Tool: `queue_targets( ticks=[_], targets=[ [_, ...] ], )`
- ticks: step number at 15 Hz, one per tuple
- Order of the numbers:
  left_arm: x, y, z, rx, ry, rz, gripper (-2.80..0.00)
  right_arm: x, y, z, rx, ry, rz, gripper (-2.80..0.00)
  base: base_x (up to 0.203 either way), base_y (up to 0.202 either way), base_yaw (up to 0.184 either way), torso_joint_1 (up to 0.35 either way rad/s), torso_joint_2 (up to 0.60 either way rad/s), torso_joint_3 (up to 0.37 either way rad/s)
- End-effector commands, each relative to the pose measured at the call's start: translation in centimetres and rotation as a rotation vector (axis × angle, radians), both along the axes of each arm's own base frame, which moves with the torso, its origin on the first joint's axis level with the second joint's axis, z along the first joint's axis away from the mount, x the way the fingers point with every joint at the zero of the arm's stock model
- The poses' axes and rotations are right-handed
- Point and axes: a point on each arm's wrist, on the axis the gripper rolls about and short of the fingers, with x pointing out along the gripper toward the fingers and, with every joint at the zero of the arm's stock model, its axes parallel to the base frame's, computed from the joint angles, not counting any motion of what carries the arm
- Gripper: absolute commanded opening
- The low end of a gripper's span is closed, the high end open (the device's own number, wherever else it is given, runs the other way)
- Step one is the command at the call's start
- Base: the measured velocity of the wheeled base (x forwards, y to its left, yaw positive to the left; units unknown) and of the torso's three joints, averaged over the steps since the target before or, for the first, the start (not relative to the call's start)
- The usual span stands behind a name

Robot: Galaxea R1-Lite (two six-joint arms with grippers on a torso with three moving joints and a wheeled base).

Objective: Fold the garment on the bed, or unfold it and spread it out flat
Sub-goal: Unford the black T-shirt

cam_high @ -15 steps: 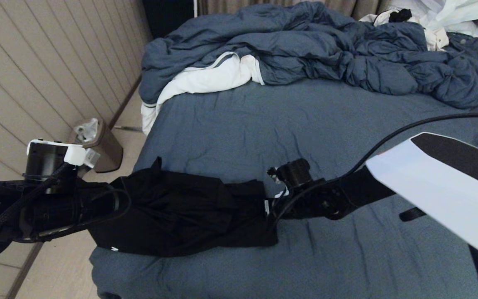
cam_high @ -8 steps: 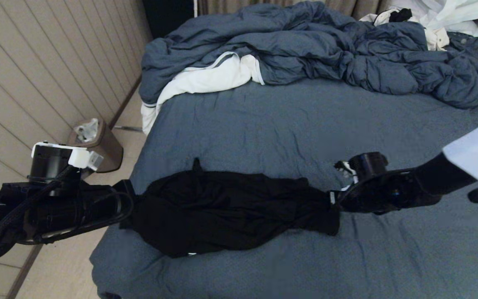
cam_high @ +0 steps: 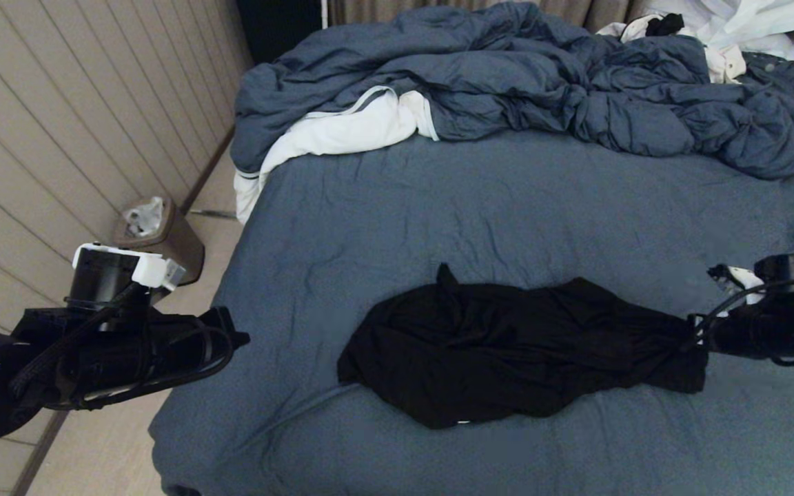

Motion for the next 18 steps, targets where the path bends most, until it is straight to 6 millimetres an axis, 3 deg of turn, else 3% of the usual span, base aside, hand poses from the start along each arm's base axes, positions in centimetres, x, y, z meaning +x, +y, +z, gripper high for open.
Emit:
queue_targets(
  ticks=[1,2,3,8,10,12,13,15,18],
  targets=[
    [0.1,-0.1,-0.1,-0.002,0.004,0.000,-2.80,-0.4,-1.0,-0.5,0.007,0.010,-0.019,-2.80,0.000,0.000,0.000,0.000,0.00,0.000],
    [0.0,-0.1,-0.1,-0.003,0.003,-0.001,-2.80,-0.4,-0.9,-0.7,0.009,0.015,-0.019,-2.80,0.000,0.000,0.000,0.000,0.00,0.000],
    [0.1,-0.1,-0.1,-0.003,0.004,0.001,-2.80,-0.5,-0.9,-0.8,0.012,0.020,-0.019,0.00,0.000,0.000,0.000,0.000,0.00,0.000],
    [0.0,-0.1,0.0,-0.004,0.002,0.000,-2.80,-1.1,-1.0,-0.1,0.017,-0.002,-0.004,0.00,0.000,0.000,0.000,0.000,0.00,0.000],
    [-0.2,0.0,0.0,-0.003,0.002,-0.001,-2.80,-2.0,-1.6,1.9,0.016,-0.060,-0.010,0.00,0.000,0.000,0.000,0.000,0.00,0.000],
    [-0.2,-0.1,-0.1,-0.003,0.003,-0.003,-2.80,-3.2,-0.8,5.3,0.002,-0.145,0.001,0.00,0.000,0.000,0.000,0.000,0.00,0.000],
    [-0.2,-0.2,-0.1,-0.003,0.003,-0.006,-2.80,-3.9,-0.2,7.1,-0.005,-0.186,0.003,-2.80,0.000,0.000,0.000,0.000,0.00,0.000],
    [-0.4,-0.5,-0.1,-0.002,0.003,-0.018,-2.80,-4.5,3.1,10.4,0.012,-0.241,0.065,-2.80,0.000,0.000,0.000,0.000,0.00,0.000],
    [-0.5,-0.9,-0.2,0.001,0.009,-0.032,-2.80,-3.8,9.7,11.9,0.112,-0.234,0.213,-2.80,0.000,0.000,0.000,0.000,0.00,0.000]
  ],
)
